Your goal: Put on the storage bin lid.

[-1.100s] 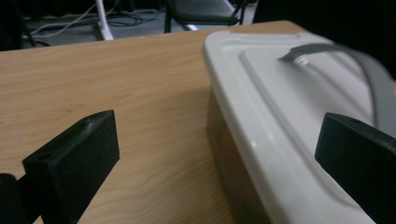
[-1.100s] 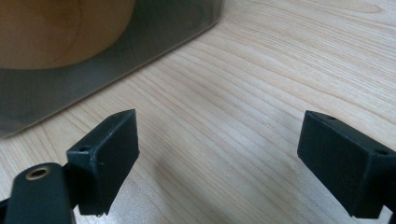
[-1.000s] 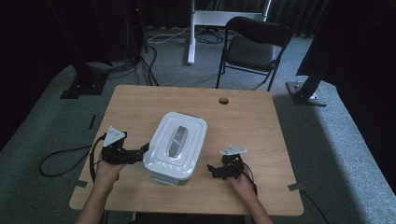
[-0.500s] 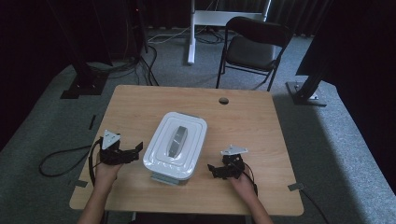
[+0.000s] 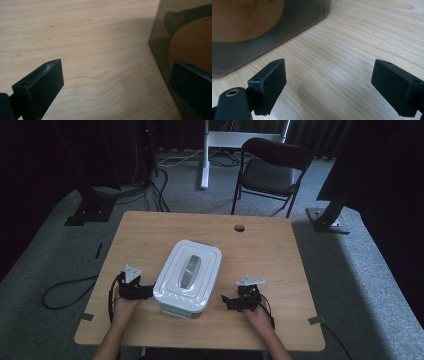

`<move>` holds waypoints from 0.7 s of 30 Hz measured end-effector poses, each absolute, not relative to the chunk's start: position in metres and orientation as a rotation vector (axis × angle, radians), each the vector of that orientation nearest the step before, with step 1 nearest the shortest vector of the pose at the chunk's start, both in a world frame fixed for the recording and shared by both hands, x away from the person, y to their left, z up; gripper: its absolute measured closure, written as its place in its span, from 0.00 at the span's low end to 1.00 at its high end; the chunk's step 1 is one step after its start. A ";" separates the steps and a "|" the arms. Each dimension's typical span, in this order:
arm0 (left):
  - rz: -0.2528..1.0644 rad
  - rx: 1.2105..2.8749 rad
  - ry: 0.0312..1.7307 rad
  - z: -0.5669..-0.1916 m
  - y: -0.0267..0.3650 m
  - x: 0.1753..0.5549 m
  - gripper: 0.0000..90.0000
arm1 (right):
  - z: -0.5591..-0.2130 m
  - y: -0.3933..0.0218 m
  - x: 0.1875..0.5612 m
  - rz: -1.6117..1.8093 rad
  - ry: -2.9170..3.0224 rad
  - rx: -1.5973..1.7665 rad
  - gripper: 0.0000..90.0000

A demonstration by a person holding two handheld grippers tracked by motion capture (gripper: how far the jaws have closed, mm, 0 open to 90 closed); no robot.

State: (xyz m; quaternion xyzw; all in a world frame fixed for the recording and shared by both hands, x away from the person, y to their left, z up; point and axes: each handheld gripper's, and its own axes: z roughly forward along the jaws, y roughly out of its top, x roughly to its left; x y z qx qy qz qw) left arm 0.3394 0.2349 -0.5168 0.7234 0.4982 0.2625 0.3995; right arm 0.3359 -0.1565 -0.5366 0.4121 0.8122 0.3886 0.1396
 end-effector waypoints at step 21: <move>0.594 1.917 1.201 -0.523 0.203 0.334 0.00 | -0.529 -0.157 0.334 1.151 2.335 1.183 0.13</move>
